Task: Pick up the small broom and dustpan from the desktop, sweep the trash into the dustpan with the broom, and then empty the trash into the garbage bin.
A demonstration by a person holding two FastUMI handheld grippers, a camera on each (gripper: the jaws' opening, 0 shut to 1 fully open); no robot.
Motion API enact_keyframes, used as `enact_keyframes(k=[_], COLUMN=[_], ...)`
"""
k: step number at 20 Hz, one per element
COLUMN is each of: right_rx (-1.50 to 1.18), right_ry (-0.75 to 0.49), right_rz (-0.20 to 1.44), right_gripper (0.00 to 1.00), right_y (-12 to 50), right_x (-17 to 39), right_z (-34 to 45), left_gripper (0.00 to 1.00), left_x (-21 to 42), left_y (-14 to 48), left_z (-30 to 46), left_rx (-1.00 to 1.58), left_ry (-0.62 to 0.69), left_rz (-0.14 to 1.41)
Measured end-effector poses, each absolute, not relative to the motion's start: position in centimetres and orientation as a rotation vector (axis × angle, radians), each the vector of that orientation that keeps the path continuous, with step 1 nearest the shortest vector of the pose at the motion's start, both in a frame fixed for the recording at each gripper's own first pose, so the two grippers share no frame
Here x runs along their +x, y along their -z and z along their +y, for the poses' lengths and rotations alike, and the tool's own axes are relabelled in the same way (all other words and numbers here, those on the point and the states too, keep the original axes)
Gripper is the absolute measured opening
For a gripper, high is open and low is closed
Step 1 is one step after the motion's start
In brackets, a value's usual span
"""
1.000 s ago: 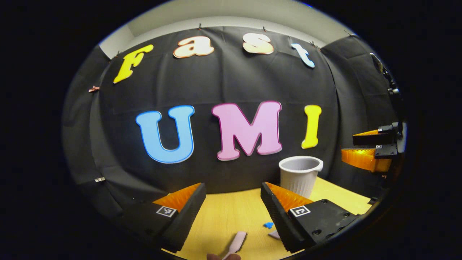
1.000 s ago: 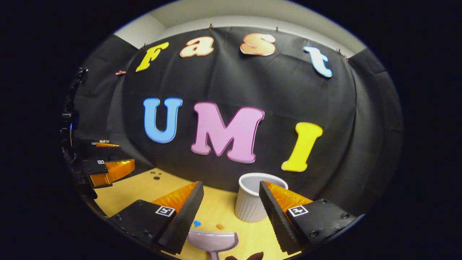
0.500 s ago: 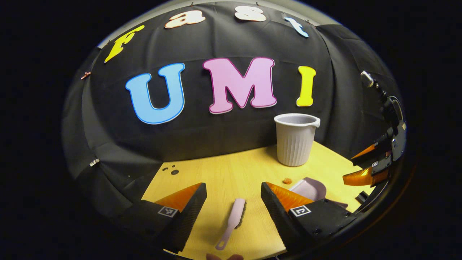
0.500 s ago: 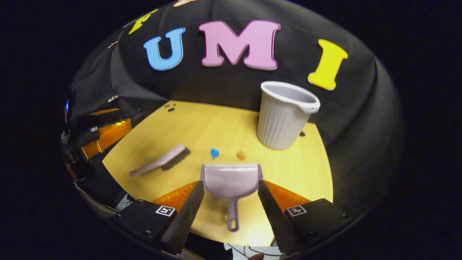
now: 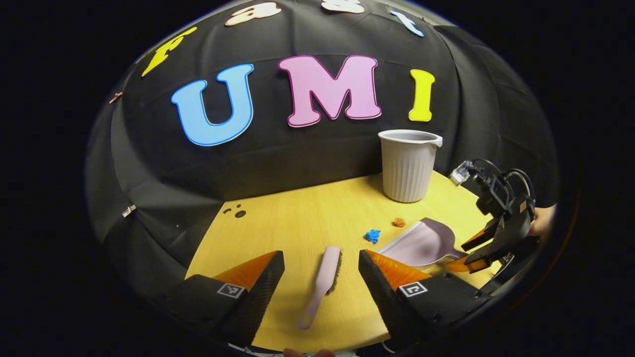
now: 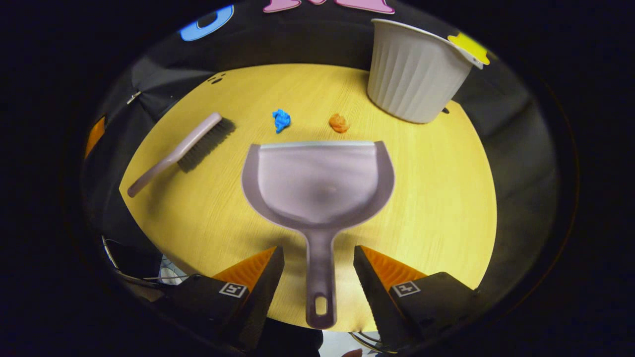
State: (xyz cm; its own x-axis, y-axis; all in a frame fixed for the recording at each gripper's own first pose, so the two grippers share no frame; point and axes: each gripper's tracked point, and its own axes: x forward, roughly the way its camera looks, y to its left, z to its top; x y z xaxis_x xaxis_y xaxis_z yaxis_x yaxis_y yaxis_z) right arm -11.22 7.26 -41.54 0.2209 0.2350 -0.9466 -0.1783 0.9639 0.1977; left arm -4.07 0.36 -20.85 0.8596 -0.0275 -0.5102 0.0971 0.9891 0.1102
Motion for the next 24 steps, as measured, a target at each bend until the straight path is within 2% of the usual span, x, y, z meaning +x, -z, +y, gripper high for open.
enact_keyframes(k=[3,6,9,11,13,14,15,16,18,19,20,21,22,24], right_rx=[0.050,0.059,0.041,0.048,0.048,0.040,0.038,0.050,0.090,0.104,0.115,0.123,0.127,0.139], right_ry=[-0.279,-0.263,-0.273,-0.273,-0.278,-0.281,-0.285,-0.288,-0.289,-0.286,-0.281,-0.276,-0.267,-0.250], right_rz=[1.353,1.394,1.385,1.380,1.364,1.365,1.367,1.369,1.358,1.352,1.343,1.334,1.328,1.314], right_gripper=[0.84,0.65,0.61,0.51,0.34,0.38,0.37,0.42,0.33,0.33,0.41,0.37,0.41,0.37], right_y=[43.6,45.1,45.4,45.6,45.7,45.7,45.6,45.1,43.9,43.3,42.6,41.8,41.2,40.2], right_x=[-10.4,-10.0,-9.6,-9.3,-9.3,-9.5,-9.7,-10.3,-10.8,-11.1,-11.2,-11.3,-11.5,-11.8], right_z=[7.9,8.4,8.4,8.2,8.3,8.1,8.0,7.9,7.6,7.4,7.1,6.7,6.3,5.6], left_gripper=[0.97,0.97,0.96,0.96,0.96,0.95,0.96,0.95,0.95,0.95,0.94,0.94,0.94,0.94], left_x=[-3.6,-3.3,-3.1,-3.0,-2.7,-2.5,-2.5,-2.4,-2.5,-2.7,-2.7,-2.8,-3.0,-3.5], left_y=[21.3,22.1,22.5,23.5,25.2,26.1,27.0,27.9,29.8,30.8,31.7,33.1,34.0,35.7], left_z=[0.9,1.4,1.6,1.8,2.0,2.0,1.9,1.7,1.4,1.3,1.4,1.4,1.5,1.2], left_rx=[0.137,0.130,0.126,0.122,0.110,0.100,0.089,0.077,0.060,0.066,0.082,0.102,0.124,0.156], left_ry=[0.052,0.037,0.035,0.042,0.053,0.060,0.069,0.082,0.121,0.137,0.154,0.172,0.193,0.236], left_rz=[0.547,0.560,0.569,0.595,0.646,0.674,0.709,0.746,0.808,0.839,0.868,0.900,0.934,0.994])
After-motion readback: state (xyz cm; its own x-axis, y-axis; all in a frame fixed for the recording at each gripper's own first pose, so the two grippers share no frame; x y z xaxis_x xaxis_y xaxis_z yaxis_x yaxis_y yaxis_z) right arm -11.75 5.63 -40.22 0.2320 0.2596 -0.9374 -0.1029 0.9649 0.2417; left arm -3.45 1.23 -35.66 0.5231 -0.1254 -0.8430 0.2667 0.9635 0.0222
